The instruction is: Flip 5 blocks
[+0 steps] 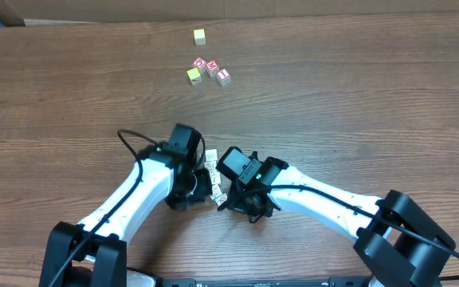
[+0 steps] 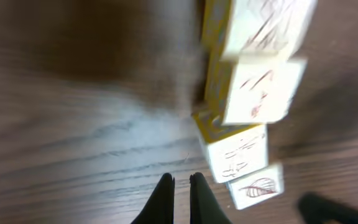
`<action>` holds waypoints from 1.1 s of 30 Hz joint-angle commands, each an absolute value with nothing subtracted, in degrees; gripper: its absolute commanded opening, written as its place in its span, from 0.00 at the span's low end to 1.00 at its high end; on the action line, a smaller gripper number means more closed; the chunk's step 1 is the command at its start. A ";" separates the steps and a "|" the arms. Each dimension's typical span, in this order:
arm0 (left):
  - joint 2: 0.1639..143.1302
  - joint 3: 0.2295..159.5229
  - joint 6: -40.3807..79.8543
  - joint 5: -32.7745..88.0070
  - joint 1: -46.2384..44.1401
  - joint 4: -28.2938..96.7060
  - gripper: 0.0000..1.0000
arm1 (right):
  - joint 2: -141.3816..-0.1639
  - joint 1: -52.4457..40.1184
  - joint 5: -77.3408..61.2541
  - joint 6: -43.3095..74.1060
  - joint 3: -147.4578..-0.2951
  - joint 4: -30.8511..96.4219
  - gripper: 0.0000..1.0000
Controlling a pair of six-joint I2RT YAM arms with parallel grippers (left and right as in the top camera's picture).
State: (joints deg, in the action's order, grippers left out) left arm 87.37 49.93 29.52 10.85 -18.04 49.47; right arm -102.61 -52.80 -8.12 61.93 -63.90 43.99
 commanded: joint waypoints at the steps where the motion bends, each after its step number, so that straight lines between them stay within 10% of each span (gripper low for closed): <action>1: 85.86 58.74 27.62 2.44 -18.17 51.77 0.04 | -101.82 -53.65 -6.59 64.36 -63.96 43.64 0.04; 33: 115.46 80.90 9.19 13.69 -13.89 48.29 0.04 | -103.88 -58.06 -4.78 73.80 -58.35 31.20 0.04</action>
State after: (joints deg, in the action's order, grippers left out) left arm 114.06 79.24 10.90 12.32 -13.78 48.51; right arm -103.48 -57.45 -5.52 73.01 -58.94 31.97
